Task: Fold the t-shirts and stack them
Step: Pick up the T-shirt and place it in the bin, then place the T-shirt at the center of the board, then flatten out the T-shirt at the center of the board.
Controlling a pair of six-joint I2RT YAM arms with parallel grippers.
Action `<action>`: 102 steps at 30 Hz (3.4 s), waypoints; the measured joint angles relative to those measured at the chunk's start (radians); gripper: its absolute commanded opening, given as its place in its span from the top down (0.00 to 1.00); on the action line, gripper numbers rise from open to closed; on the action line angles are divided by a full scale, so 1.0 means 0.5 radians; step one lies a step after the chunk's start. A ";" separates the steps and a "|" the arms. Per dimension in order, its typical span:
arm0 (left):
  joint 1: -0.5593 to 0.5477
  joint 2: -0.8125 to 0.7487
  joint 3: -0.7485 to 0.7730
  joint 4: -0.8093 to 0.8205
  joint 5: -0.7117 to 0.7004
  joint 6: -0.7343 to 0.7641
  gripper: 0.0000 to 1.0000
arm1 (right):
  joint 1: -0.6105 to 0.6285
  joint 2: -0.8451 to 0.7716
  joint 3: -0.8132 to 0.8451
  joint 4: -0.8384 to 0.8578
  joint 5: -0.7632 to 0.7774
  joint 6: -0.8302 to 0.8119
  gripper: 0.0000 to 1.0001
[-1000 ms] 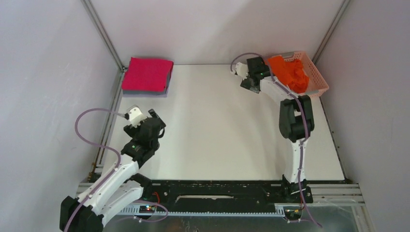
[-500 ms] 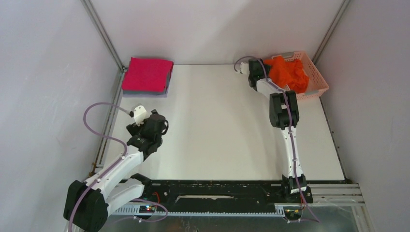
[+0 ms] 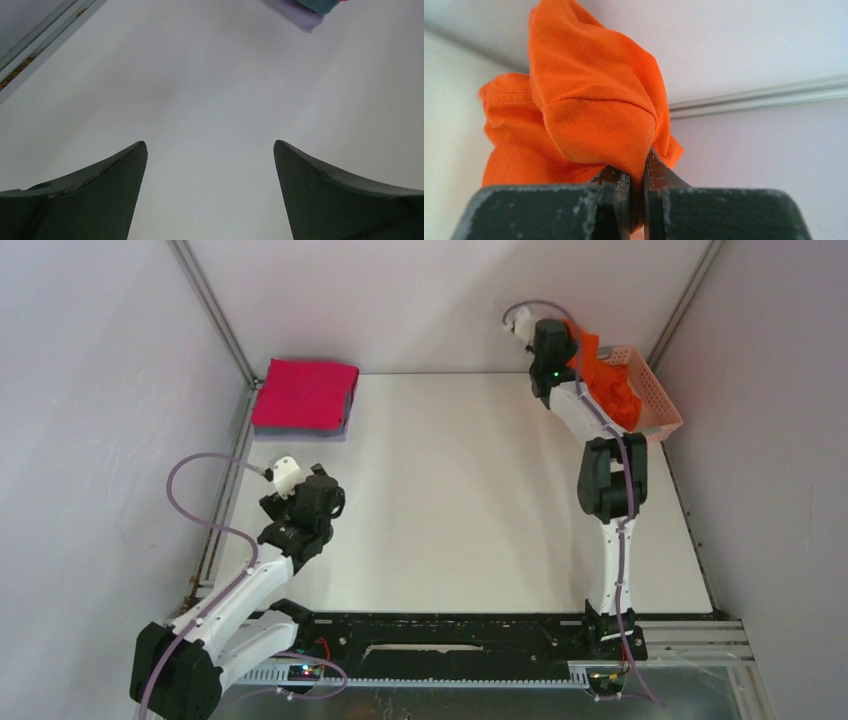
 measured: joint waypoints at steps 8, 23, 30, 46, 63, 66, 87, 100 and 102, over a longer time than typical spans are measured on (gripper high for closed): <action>0.001 -0.126 -0.002 0.004 0.058 -0.001 0.00 | -0.124 -0.675 0.000 -0.100 -0.210 0.937 1.00; 0.018 -0.375 -0.079 0.053 0.153 -0.014 0.00 | 0.059 -1.171 0.226 0.130 -2.425 2.702 1.00; 0.028 -0.571 -0.114 0.046 0.179 -0.014 0.00 | 0.422 -1.035 0.318 0.046 -2.692 2.815 0.98; 0.032 -0.703 -0.213 0.053 0.491 -0.016 0.00 | -0.198 -2.316 -2.691 -0.211 -1.339 2.985 0.00; 0.034 -0.185 -0.211 0.094 0.845 -0.150 0.01 | 1.155 -2.352 -2.713 -0.127 -0.874 2.497 0.00; 0.039 0.021 -0.188 0.154 0.864 -0.133 0.01 | 1.210 -2.172 -2.711 -0.110 -0.780 2.486 0.00; 0.186 1.136 0.373 0.391 1.019 0.011 1.00 | 0.781 -1.708 -2.490 -0.034 -0.492 2.519 0.01; 0.191 1.040 0.374 0.392 1.044 0.059 1.00 | 0.709 -1.061 -1.765 -0.301 -0.392 2.222 0.22; 0.191 0.999 0.374 0.393 1.042 0.060 1.00 | 0.697 -0.993 -1.702 -0.388 -0.385 2.226 0.27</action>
